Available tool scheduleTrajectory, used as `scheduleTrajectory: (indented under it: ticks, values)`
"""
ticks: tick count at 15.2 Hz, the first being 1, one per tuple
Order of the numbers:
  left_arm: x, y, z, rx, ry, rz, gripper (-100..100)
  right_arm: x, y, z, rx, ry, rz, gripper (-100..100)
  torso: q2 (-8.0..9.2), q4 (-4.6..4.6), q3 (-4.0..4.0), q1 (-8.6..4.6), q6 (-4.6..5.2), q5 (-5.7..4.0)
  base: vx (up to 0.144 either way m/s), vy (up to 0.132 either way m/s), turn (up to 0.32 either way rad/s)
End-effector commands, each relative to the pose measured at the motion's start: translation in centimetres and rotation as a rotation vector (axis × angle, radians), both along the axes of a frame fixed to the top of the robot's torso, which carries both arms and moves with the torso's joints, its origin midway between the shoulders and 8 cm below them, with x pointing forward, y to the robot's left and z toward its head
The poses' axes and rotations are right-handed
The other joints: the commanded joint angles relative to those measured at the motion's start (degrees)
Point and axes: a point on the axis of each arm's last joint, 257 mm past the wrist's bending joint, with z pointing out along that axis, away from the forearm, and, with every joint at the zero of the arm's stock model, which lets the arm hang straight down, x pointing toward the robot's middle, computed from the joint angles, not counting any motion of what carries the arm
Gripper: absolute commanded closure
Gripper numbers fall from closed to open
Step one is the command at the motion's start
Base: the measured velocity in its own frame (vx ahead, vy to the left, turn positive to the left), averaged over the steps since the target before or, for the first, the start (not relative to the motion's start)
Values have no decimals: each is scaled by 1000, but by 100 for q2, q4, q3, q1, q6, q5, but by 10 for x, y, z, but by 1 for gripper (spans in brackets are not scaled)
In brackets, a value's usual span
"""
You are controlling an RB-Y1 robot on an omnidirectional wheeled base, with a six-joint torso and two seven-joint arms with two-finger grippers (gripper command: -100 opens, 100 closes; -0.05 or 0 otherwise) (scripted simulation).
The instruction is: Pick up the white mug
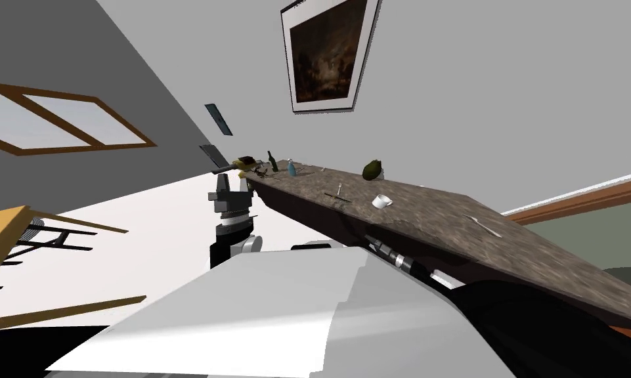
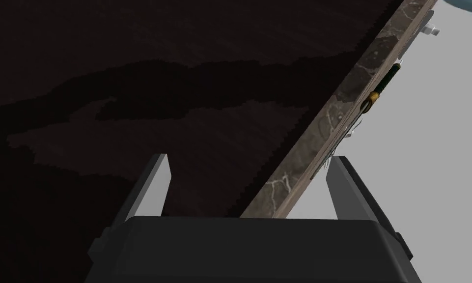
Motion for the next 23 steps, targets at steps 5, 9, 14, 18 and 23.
scheduleTrajectory:
  ticks: [5,9,14,18,23]
  values:
    - [0,0,0,0,0,0,0,-32,-47,-5,-109,112,28,-100,-2,0,-1,0,-2,0,-5,5,133]
    - [0,0,0,0,0,0,0,-54,-80,-7,-176,186,39,-100,-4,0,-2,-3,0,-1,-3,2,141]
    - [0,0,0,0,0,0,0,-92,-148,4,-311,320,58,-100,-7,-1,-4,-4,-3,1,-1,-1,234]
    - [0,0,0,0,0,0,0,-121,-197,22,-410,426,75,-100,-10,-1,-5,-3,1,0,6,-5,187]
    - [0,0,0,0,0,0,0,-143,-257,55,-536,526,80,-100,-16,-3,-9,-6,-4,-1,14,-12,229]
